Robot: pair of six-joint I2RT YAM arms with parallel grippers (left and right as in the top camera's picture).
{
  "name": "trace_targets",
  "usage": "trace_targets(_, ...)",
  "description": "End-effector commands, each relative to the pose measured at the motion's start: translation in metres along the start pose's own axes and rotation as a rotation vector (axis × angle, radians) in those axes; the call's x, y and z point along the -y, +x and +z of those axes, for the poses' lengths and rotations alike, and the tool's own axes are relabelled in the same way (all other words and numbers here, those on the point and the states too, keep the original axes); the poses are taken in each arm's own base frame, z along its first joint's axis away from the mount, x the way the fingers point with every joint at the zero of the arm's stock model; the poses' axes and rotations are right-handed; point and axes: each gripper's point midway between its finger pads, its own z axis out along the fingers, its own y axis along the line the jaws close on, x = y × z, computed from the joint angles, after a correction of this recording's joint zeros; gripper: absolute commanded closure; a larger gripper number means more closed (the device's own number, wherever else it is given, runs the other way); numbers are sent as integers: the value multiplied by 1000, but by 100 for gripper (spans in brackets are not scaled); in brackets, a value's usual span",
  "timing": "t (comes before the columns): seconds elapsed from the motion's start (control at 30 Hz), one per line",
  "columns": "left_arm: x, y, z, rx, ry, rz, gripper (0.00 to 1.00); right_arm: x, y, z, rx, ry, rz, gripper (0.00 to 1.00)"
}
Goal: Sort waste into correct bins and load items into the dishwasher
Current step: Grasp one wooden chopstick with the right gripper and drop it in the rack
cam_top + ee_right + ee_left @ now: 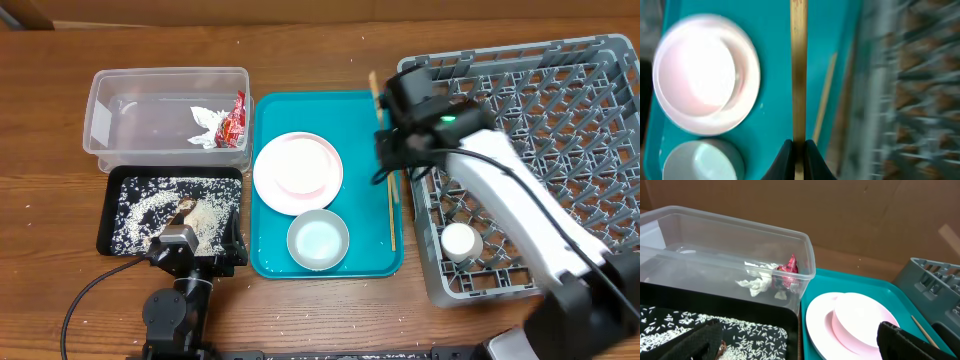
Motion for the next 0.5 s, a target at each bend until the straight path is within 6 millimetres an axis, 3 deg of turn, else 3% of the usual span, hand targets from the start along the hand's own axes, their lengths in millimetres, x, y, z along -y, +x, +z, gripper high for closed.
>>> trace_targets(0.0,2,2,0,3,11,13,0,44,-17,-25,87,139,22,96)
trace_targets(0.1,2,2,0,3,11,13,0,71,-15,-18,69,189,54,96)
trace_targets(0.3,2,2,0,3,11,13,0,91,10,25,-42,242,73,96)
trace_targets(0.37,2,2,0,3,11,13,0,92,15,31,-70,246,71,93)
trace_targets(0.47,2,2,0,3,11,13,0,80,15,29,-67,226,48,81)
